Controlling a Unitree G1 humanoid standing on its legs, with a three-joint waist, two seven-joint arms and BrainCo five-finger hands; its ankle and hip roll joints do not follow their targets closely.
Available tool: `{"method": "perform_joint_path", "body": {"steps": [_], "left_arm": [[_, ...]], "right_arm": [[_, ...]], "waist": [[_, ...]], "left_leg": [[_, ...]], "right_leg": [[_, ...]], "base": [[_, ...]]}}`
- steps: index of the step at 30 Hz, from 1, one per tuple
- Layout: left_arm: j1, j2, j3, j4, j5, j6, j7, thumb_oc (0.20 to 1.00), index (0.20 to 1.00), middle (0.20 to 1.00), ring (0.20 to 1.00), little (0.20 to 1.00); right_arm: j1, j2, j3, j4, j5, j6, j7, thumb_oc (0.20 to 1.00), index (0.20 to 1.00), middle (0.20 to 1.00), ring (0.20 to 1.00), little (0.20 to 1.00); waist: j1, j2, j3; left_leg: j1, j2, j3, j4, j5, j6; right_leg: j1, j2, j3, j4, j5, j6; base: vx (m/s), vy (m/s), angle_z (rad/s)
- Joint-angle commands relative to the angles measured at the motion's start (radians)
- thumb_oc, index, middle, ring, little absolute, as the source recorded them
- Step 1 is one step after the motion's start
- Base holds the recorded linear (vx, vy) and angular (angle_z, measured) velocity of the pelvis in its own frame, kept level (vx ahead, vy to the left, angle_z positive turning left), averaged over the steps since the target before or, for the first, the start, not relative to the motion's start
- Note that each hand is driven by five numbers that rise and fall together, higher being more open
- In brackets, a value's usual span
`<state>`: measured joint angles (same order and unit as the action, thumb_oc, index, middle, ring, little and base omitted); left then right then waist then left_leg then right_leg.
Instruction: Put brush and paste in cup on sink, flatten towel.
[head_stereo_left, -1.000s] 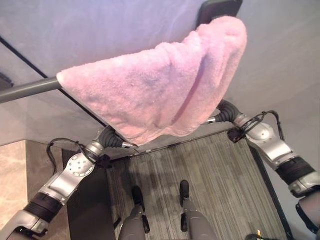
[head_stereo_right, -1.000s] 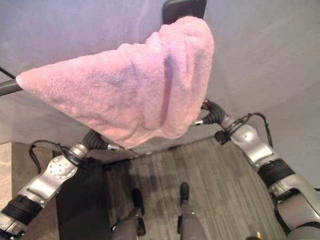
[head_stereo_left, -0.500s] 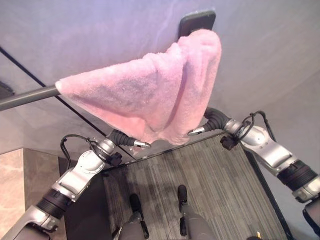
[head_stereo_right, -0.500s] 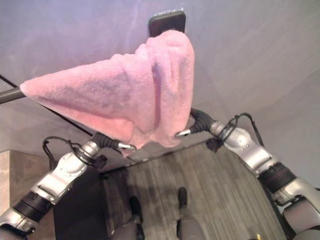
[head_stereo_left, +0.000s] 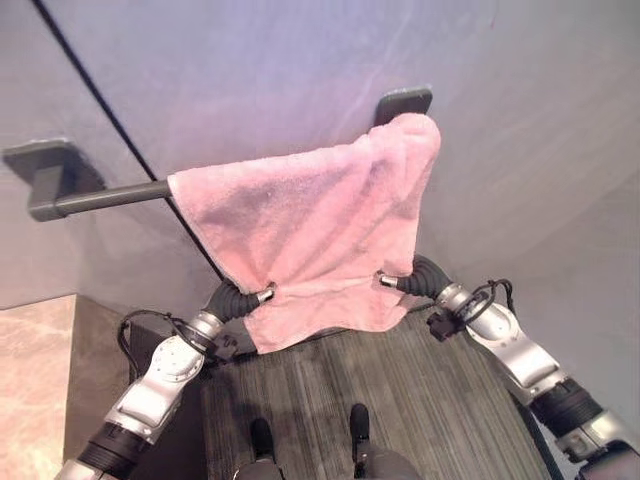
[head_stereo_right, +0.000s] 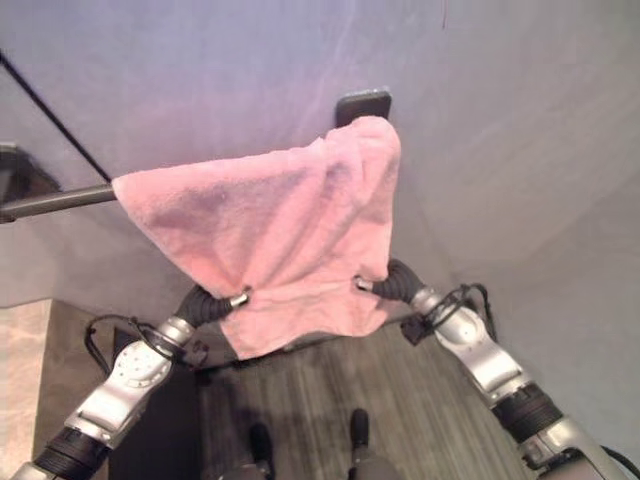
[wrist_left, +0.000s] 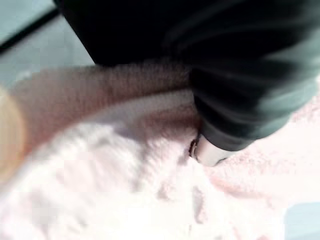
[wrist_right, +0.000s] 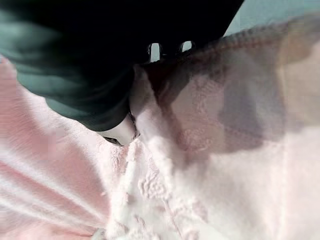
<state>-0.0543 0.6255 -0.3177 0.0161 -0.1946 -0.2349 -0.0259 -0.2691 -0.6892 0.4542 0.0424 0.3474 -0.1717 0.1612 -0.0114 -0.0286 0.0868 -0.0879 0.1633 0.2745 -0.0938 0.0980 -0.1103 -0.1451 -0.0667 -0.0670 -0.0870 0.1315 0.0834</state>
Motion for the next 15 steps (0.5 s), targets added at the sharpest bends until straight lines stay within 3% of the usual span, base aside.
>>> {"method": "perform_joint_path", "body": {"steps": [1, 4, 6, 15], "left_arm": [[-0.004, 0.016, 0.022, 0.004, 0.014, -0.022, 0.002, 0.200, 0.200, 0.200, 0.200, 0.200], [-0.008, 0.031, 0.071, -0.056, 0.023, -0.039, 0.031, 0.200, 0.200, 0.200, 0.200, 0.200], [-0.012, 0.026, 0.098, -0.106, 0.001, -0.049, 0.046, 0.200, 0.200, 0.200, 0.200, 0.200], [0.011, -0.028, 0.204, -0.242, -0.031, -0.104, 0.141, 0.200, 0.200, 0.200, 0.200, 0.200]], "right_arm": [[0.016, 0.006, -0.083, -0.082, -0.004, -0.045, -0.013, 0.200, 0.200, 0.200, 0.200, 0.200], [0.007, -0.011, -0.158, -0.201, -0.103, -0.080, -0.075, 0.200, 0.200, 0.200, 0.200, 0.200], [0.014, 0.013, -0.188, -0.270, -0.083, -0.101, -0.085, 0.200, 0.200, 0.200, 0.200, 0.200], [0.023, 0.082, -0.155, -0.379, -0.040, -0.126, -0.085, 0.200, 0.200, 0.200, 0.200, 0.200]], "waist": [[0.016, -0.024, -0.079], [0.008, -0.032, -0.092], [0.007, -0.035, -0.097], [0.022, -0.051, -0.111]], "left_leg": [[0.000, 0.032, -0.015, 0.007, 0.009, -0.046], [0.014, 0.032, -0.012, 0.007, 0.006, -0.044], [0.021, 0.030, -0.011, 0.007, 0.005, -0.044], [0.040, 0.025, -0.022, 0.007, -0.003, -0.039]], "right_leg": [[0.012, -0.075, -0.014, 0.000, 0.019, 0.092], [0.025, -0.077, -0.012, 0.000, 0.018, 0.095], [0.034, -0.078, -0.013, 0.000, 0.018, 0.095], [0.064, -0.085, -0.025, 0.000, 0.016, 0.094]], "base": [[0.00, 0.013, 0.04], [0.00, 0.004, 0.01], [0.00, 0.005, -0.02], [0.00, 0.001, 0.03]]}}
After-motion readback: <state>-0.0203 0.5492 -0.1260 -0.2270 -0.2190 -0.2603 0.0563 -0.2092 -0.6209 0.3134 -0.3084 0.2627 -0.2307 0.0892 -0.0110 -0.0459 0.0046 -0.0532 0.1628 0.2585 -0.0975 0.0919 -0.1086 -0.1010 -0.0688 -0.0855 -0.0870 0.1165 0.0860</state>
